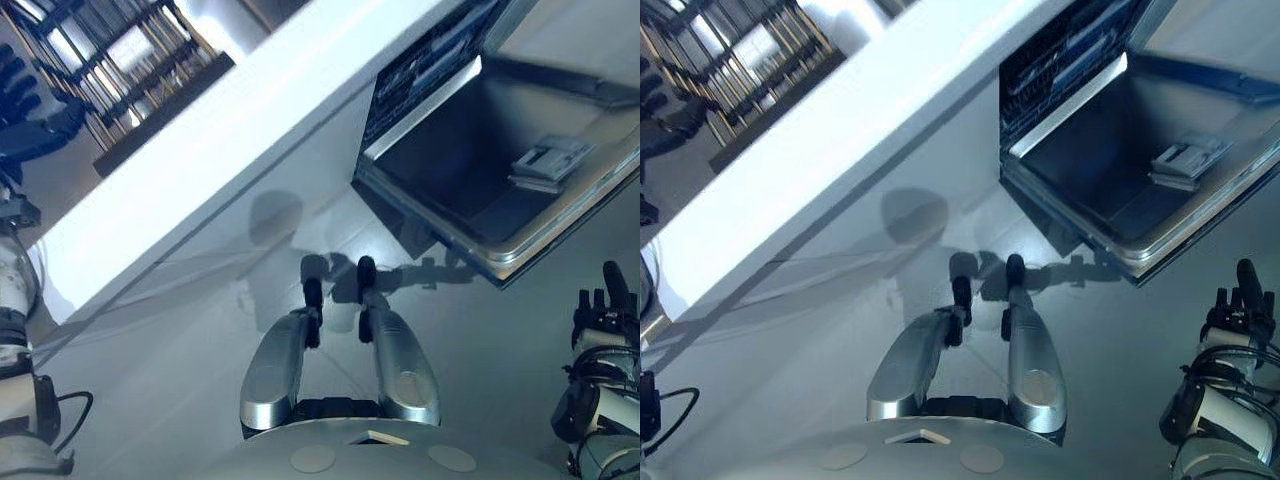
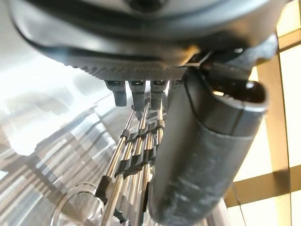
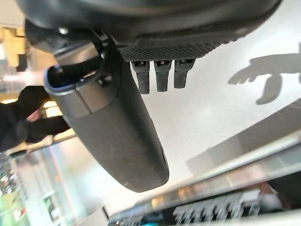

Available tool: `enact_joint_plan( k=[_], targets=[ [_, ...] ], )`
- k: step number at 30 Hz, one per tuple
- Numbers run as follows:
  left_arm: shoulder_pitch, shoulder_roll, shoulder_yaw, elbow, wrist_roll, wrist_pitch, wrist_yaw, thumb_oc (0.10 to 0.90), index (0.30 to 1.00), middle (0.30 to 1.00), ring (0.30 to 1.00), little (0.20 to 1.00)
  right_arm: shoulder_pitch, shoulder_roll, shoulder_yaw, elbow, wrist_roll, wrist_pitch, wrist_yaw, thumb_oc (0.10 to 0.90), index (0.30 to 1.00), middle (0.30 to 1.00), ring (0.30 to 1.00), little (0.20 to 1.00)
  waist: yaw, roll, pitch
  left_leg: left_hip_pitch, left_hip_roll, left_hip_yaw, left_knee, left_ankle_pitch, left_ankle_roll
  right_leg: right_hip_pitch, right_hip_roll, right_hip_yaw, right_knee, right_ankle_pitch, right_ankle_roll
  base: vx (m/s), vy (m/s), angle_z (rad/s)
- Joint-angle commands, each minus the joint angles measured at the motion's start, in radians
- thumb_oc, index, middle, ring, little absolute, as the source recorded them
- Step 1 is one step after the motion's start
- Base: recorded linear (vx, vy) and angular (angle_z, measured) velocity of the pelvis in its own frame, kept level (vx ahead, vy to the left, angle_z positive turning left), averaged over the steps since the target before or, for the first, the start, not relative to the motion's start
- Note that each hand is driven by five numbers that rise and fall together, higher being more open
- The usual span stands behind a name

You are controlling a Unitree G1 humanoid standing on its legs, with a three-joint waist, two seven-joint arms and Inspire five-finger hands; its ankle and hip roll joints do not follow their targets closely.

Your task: Pick up plates and place into dishwasher.

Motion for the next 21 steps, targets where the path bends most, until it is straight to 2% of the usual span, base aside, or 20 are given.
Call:
enact_joint_plan(
  k=[1,4,6,7,10,11,13,14,17,20,21],
  targets=[
    [-0.005,-0.068,-0.019,0.047,-0.032,-0.142,0.028,0.8,0.9,0.9,0.9,0.9,0.035,-0.054,0.028,-0.033,0.036,-0.066,-0.013,0.8,0.9,0.9,0.9,0.9,-0.009,-0.047,0.033,-0.091,-0.019,-0.009,-0.011,0.04,0.014,-0.107,0.008,-0.02,0.225,-0.18,0.037,-0.09,0.113,-0.09],
    [-0.009,-0.088,-0.029,0.013,-0.029,-0.15,0.026,0.8,0.9,0.9,0.9,0.9,0.031,-0.035,0.059,-0.049,0.055,-0.075,0.028,0.8,0.9,0.9,0.9,0.9,-0.005,-0.041,0.033,-0.162,-0.032,-0.008,-0.014,0.052,0.023,-0.195,0.01,-0.015,0.238,-0.165,0.041,-0.08,0.116,-0.07],
    [-0.008,-0.107,-0.038,-0.01,-0.029,-0.161,0.03,0.8,0.9,0.9,0.9,0.9,0.026,-0.018,0.087,-0.058,0.045,-0.064,0.098,0.8,0.9,0.9,0.9,0.9,-0.001,-0.035,0.033,-0.195,-0.037,-0.006,-0.023,0.062,0.025,-0.231,0.011,-0.018,0.231,-0.154,0.045,-0.06,0.087,-0.17],
    [-0.007,-0.114,-0.036,-0.021,-0.029,-0.158,0.032,0.8,0.9,0.9,0.9,0.9,0.024,-0.014,0.098,-0.059,0.035,-0.043,0.157,0.8,0.9,0.9,0.9,0.9,0.001,-0.034,0.033,-0.204,-0.038,-0.005,-0.026,0.064,0.026,-0.241,0.01,-0.019,0.226,-0.148,0.046,-0.04,0.072,0.03],
    [0.009,-0.12,-0.024,-0.049,-0.039,-0.146,0.034,0.8,0.9,0.9,0.9,0.9,0.026,0.009,0.135,-0.073,0.025,0.032,0.424,0.8,0.9,0.9,0.9,0.9,0.01,-0.03,0.033,-0.205,-0.041,-0.008,-0.038,0.061,0.027,-0.245,0.01,-0.019,0.213,-0.148,0.052,0.0,0.039,-0.05],
    [0.015,-0.12,-0.016,-0.056,-0.037,-0.145,0.037,0.8,0.9,0.9,0.9,0.9,0.03,0.023,0.142,-0.076,0.011,0.077,0.533,0.8,0.9,0.9,0.9,0.9,0.011,-0.031,0.033,-0.204,-0.041,-0.009,-0.042,0.062,0.027,-0.244,0.011,-0.02,0.209,-0.15,0.052,-0.03,0.012,-0.4],
    [0.021,-0.113,-0.007,-0.053,-0.049,-0.15,0.032,0.8,0.9,0.9,0.9,0.9,0.032,0.036,0.153,-0.08,0.001,0.106,0.654,0.8,0.9,0.9,0.9,0.9,0.011,-0.037,0.033,-0.209,-0.041,-0.007,-0.051,0.075,0.027,-0.249,0.01,-0.023,0.2,-0.142,0.052,-0.05,-0.011,0.02],
    [0.02,-0.105,-0.006,-0.048,-0.056,-0.155,0.031,0.8,0.9,0.9,0.9,0.9,0.03,0.044,0.167,-0.09,0.007,0.136,0.751,0.8,0.9,0.9,0.9,0.9,0.014,-0.039,0.033,-0.21,-0.039,-0.007,-0.052,0.075,0.025,-0.248,0.007,-0.026,0.198,-0.143,0.054,0.0,-0.028,0.22],
    [0.016,-0.079,-0.004,-0.041,-0.082,-0.151,0.027,0.8,0.9,0.9,0.9,0.9,0.027,0.064,0.214,-0.151,0.008,0.2,0.923,0.8,0.9,0.9,0.9,0.9,0.022,-0.045,0.033,-0.198,-0.034,-0.008,-0.046,0.064,0.025,-0.233,0.005,-0.037,0.211,-0.164,0.057,-0.01,-0.045,-0.11],
    [-0.007,-0.062,-0.024,-0.045,-0.091,-0.152,0.035,0.8,0.9,0.9,0.9,0.9,0.016,0.098,0.288,-0.257,0.019,0.205,1.028,0.8,0.9,0.9,0.9,0.9,0.03,-0.053,0.033,-0.201,-0.031,-0.006,-0.035,0.059,0.024,-0.231,-0.004,-0.055,0.23,-0.173,0.057,-0.02,-0.06,-0.11],
    [-0.01,-0.061,-0.03,-0.048,-0.09,-0.153,0.038,0.8,0.9,0.9,0.9,0.9,0.015,0.108,0.311,-0.294,0.027,0.204,1.029,0.8,0.9,0.9,0.9,0.9,0.032,-0.054,0.033,-0.202,-0.03,-0.006,-0.03,0.055,0.024,-0.231,-0.007,-0.059,0.237,-0.177,0.057,-0.02,-0.067,0.06]
  ],
)
